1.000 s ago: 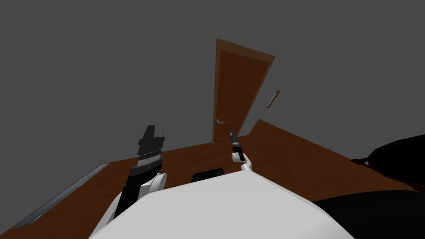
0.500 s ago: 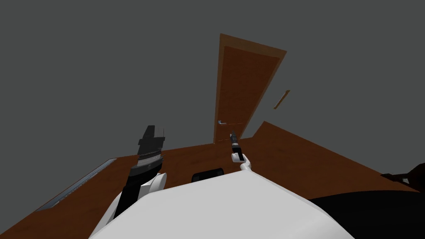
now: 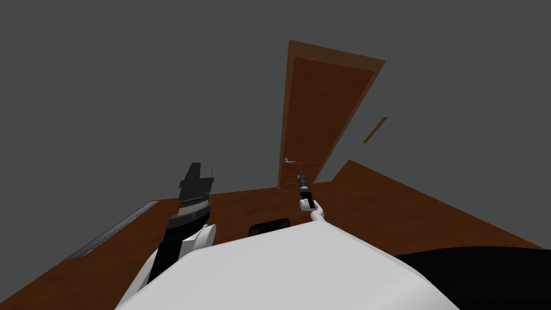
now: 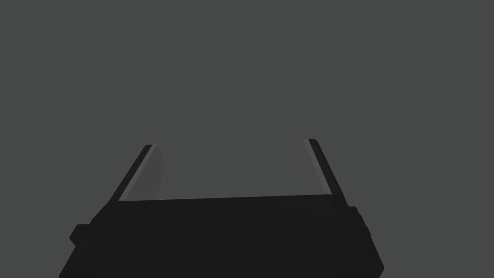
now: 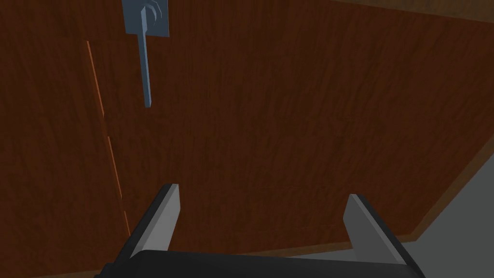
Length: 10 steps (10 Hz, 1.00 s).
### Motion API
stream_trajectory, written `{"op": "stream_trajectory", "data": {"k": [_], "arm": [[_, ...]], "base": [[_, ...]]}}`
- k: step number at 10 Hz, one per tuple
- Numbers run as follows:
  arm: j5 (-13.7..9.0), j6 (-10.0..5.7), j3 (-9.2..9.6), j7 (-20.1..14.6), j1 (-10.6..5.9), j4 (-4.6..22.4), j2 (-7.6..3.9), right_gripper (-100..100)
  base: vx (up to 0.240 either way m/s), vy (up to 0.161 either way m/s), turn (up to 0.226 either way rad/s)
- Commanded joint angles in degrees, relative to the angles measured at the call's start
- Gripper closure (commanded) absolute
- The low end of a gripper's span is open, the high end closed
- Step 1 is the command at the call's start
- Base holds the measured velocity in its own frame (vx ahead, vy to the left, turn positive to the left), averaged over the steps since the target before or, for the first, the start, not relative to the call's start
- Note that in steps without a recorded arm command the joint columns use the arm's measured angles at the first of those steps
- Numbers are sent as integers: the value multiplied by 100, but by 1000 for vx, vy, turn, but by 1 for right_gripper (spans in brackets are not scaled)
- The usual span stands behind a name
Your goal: Pull the door open
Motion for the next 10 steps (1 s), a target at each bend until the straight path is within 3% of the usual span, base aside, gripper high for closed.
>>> {"op": "stream_trajectory", "data": {"k": [1, 10], "arm": [[-2, -43, -23, -14, -78, 221, -9, -100], [-8, -249, -157, -79, -548, 1438, -39, -100]], "base": [[43, -31, 71], [63, -52, 90]]}}
